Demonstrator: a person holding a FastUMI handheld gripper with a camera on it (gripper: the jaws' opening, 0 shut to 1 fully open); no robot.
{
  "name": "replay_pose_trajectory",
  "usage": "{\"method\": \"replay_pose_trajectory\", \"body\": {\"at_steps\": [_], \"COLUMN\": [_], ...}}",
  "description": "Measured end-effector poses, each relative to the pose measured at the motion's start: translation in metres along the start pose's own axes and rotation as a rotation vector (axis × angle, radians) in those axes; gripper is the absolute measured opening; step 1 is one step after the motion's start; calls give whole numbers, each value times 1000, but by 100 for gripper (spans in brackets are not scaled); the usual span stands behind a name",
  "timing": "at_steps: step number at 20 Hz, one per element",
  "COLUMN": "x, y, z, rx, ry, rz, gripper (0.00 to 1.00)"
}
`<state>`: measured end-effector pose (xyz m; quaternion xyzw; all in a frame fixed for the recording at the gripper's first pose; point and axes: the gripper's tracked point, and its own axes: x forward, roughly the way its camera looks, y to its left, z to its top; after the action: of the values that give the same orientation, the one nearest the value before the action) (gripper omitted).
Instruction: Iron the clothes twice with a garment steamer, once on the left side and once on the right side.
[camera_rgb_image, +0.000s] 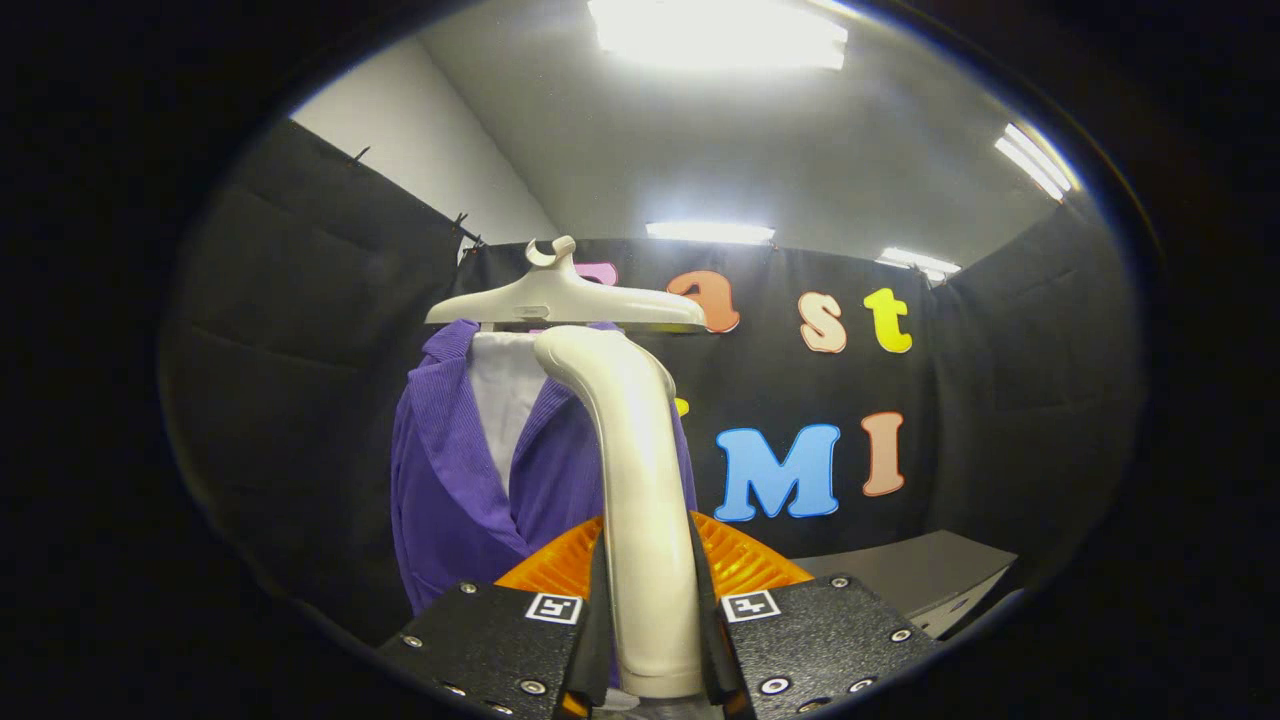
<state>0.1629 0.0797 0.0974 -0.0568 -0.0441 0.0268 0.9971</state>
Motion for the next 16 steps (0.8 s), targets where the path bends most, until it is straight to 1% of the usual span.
{"method": "replay_pose_trajectory", "body": {"at_steps": [3,5,8,16], "x": [12,16,18,7], "y": [-6,-5,0,-7], "z": [-21,-36,-57,-81], "rx": [-88,-106,-149,-182], "ry": [29,51,86,119], "rz": [-62,-84,-86,-108], "gripper": [36,36,36,36]}}
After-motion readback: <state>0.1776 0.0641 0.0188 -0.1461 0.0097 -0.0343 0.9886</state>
